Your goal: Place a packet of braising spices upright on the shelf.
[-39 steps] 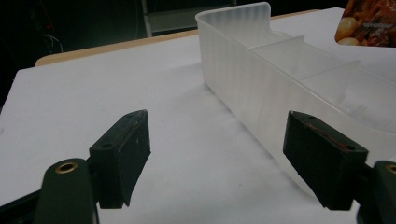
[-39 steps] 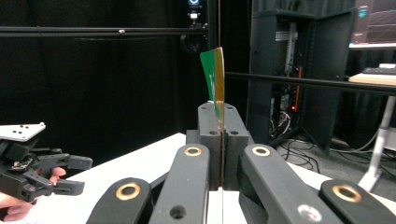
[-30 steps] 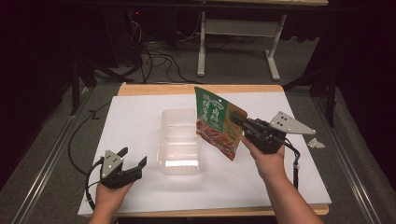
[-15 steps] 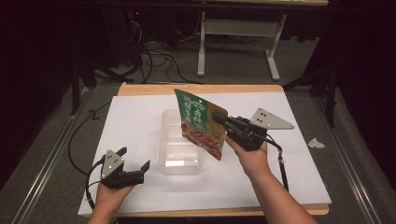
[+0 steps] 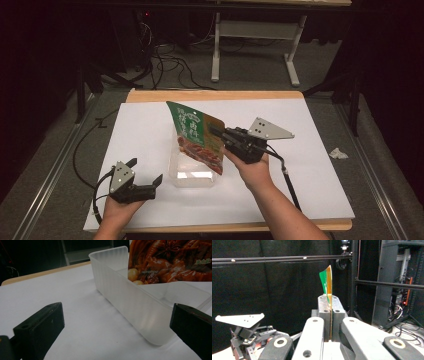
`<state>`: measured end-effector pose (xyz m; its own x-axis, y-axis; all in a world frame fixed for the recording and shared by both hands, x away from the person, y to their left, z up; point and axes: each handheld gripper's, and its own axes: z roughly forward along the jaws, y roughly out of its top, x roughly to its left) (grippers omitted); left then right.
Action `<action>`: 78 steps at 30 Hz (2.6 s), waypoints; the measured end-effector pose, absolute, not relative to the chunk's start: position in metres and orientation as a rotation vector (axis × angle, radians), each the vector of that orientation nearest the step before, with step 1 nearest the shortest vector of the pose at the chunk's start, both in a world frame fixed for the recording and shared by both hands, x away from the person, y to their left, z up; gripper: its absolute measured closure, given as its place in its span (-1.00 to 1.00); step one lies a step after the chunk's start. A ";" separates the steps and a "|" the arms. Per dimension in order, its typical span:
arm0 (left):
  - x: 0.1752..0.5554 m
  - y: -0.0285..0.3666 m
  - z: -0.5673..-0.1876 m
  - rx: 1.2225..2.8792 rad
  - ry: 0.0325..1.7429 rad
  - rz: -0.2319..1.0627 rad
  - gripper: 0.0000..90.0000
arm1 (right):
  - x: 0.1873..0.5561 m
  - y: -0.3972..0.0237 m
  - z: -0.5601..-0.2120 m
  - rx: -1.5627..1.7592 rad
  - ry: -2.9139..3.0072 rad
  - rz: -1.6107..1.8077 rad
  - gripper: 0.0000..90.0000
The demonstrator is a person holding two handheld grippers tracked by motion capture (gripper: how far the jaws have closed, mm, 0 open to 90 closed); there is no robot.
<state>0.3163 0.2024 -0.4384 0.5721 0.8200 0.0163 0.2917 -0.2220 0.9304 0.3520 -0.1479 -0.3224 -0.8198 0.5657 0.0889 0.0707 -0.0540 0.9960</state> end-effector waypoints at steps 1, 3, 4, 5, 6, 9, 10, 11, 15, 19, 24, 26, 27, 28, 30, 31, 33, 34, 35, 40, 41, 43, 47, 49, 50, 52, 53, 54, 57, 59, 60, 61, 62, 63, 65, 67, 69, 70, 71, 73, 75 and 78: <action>0.316 0.202 -0.438 1.783 0.916 0.644 -1.00 | 0.352 -0.146 -0.323 0.672 1.878 1.935 1.00; 0.316 0.202 -0.438 1.782 0.914 0.645 -1.00 | 0.351 -0.143 -0.323 0.670 1.884 1.942 1.00; 0.316 0.202 -0.438 1.783 0.913 0.644 -1.00 | 0.351 -0.142 -0.323 0.668 1.883 1.944 1.00; 0.316 0.202 -0.438 1.785 0.912 0.645 -1.00 | 0.352 -0.141 -0.323 0.664 1.883 1.948 1.00; 0.316 0.202 -0.438 1.785 0.913 0.645 -1.00 | 0.351 -0.140 -0.323 0.667 1.885 1.950 1.00; 0.316 0.202 -0.439 1.791 0.915 0.642 -1.00 | 0.351 -0.138 -0.323 0.660 1.886 1.954 1.00; 0.316 0.202 -0.439 1.791 0.915 0.642 -1.00 | 0.350 -0.138 -0.323 0.655 1.881 1.957 1.00; 0.316 0.202 -0.439 1.792 0.913 0.641 -1.00 | 0.349 -0.138 -0.322 0.652 1.880 1.960 1.00; 0.316 0.201 -0.439 1.794 0.909 0.643 -1.00 | 0.347 -0.140 -0.320 0.638 1.875 1.969 1.00; 0.316 0.201 -0.439 1.797 0.908 0.643 -1.00 | 0.346 -0.139 -0.320 0.637 1.884 1.972 1.00; 0.316 0.201 -0.439 1.796 0.908 0.642 -1.00 | 0.347 -0.134 -0.324 0.638 1.892 1.971 1.00; 0.316 0.201 -0.439 1.797 0.906 0.641 -1.00 | 0.348 -0.131 -0.326 0.646 1.901 1.964 1.00; 0.316 0.201 -0.439 1.798 0.905 0.641 -1.00 | 0.349 -0.130 -0.327 0.645 1.904 1.962 1.00; 0.316 0.201 -0.439 1.799 0.904 0.640 -1.00 | 0.350 -0.129 -0.328 0.645 1.903 1.963 1.00; 0.316 0.201 -0.439 1.800 0.903 0.640 -1.00 | 0.350 -0.127 -0.331 0.654 1.902 1.955 1.00; 0.316 0.201 -0.439 1.799 0.903 0.640 -1.00 | 0.350 -0.127 -0.332 0.661 1.894 1.956 1.00; 0.316 0.201 -0.439 1.799 0.903 0.641 -1.00 | 0.351 -0.127 -0.334 0.667 1.882 1.958 1.00; 0.316 0.201 -0.439 1.799 0.902 0.641 -1.00 | 0.351 -0.127 -0.335 0.666 1.881 1.955 1.00; 0.316 0.201 -0.439 1.799 0.901 0.640 -1.00 | 0.351 -0.127 -0.336 0.673 1.882 1.953 1.00; 0.316 0.200 -0.439 1.802 0.898 0.643 -1.00 | 0.351 -0.126 -0.341 0.672 1.893 1.938 1.00; 0.316 0.201 -0.439 1.800 0.898 0.643 -1.00 | 0.352 -0.125 -0.344 0.677 1.894 1.937 1.00; 0.316 0.201 -0.439 1.798 0.898 0.642 -1.00 | 0.353 -0.125 -0.346 0.685 1.889 1.936 1.00; 0.316 0.200 -0.439 1.801 0.897 0.641 -1.00 | 0.353 -0.124 -0.347 0.676 1.894 1.932 1.00; 0.315 0.200 -0.439 1.806 0.892 0.643 -1.00 | 0.353 -0.123 -0.349 0.679 1.902 1.921 1.00; 0.315 0.200 -0.439 1.808 0.891 0.646 -1.00 | 0.353 -0.123 -0.350 0.677 1.905 1.918 1.00; 0.315 0.199 -0.439 1.808 0.890 0.645 -1.00 | 0.353 -0.122 -0.351 0.686 1.908 1.920 1.00; 0.315 0.200 -0.439 1.808 0.891 0.647 -1.00 | 0.353 -0.123 -0.352 0.682 1.906 1.920 1.00; 0.316 0.200 -0.439 1.807 0.892 0.646 -1.00 | 0.353 -0.123 -0.353 0.688 1.905 1.920 1.00; 0.316 0.200 -0.439 1.809 0.891 0.646 -1.00 | 0.354 -0.123 -0.355 0.697 1.906 1.912 1.00; 0.316 0.200 -0.439 1.810 0.890 0.646 -1.00 | 0.355 -0.123 -0.358 0.702 1.912 1.906 1.00; 0.316 0.200 -0.439 1.809 0.891 0.644 -1.00 | 0.355 -0.122 -0.360 0.709 1.915 1.903 1.00; 0.316 0.200 -0.439 1.810 0.892 0.644 -1.00 | 0.356 -0.122 -0.362 0.714 1.919 1.899 1.00; 0.316 0.200 -0.439 1.809 0.892 0.644 -1.00 | 0.356 -0.122 -0.364 0.724 1.923 1.896 1.00; 0.316 0.200 -0.439 1.810 0.891 0.643 -1.00 | 0.356 -0.123 -0.366 0.724 1.915 1.902 1.00; 0.316 0.200 -0.439 1.810 0.891 0.644 -1.00 | 0.356 -0.126 -0.367 0.746 1.910 1.904 1.00; 0.316 0.200 -0.440 1.813 0.892 0.642 -1.00 | 0.356 -0.129 -0.370 0.747 1.911 1.895 1.00; 0.316 0.199 -0.440 1.812 0.891 0.640 -1.00 | 0.354 -0.132 -0.373 0.758 1.919 1.879 1.00; 0.316 0.199 -0.440 1.813 0.890 0.641 -1.00 | 0.354 -0.135 -0.375 0.763 1.918 1.875 1.00; 0.316 0.199 -0.440 1.813 0.890 0.641 -1.00 | 0.354 -0.135 -0.375 0.763 1.918 1.875 1.00; 0.317 0.198 -0.440 1.820 0.888 0.640 -1.00 | 0.351 -0.142 -0.379 0.787 1.923 1.863 1.00; 0.317 0.197 -0.441 1.824 0.887 0.637 -1.00 | 0.350 -0.146 -0.382 0.802 1.921 1.859 1.00; 0.317 0.195 -0.441 1.831 0.884 0.639 -1.00 | 0.349 -0.150 -0.384 0.807 1.929 1.847 1.00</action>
<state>0.3166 0.1954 -0.4412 0.5989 0.7996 0.0435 0.2914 -0.2683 0.9182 0.3488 -0.1500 -0.3842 -0.7765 0.6159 0.1328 0.1593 -0.0119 0.9872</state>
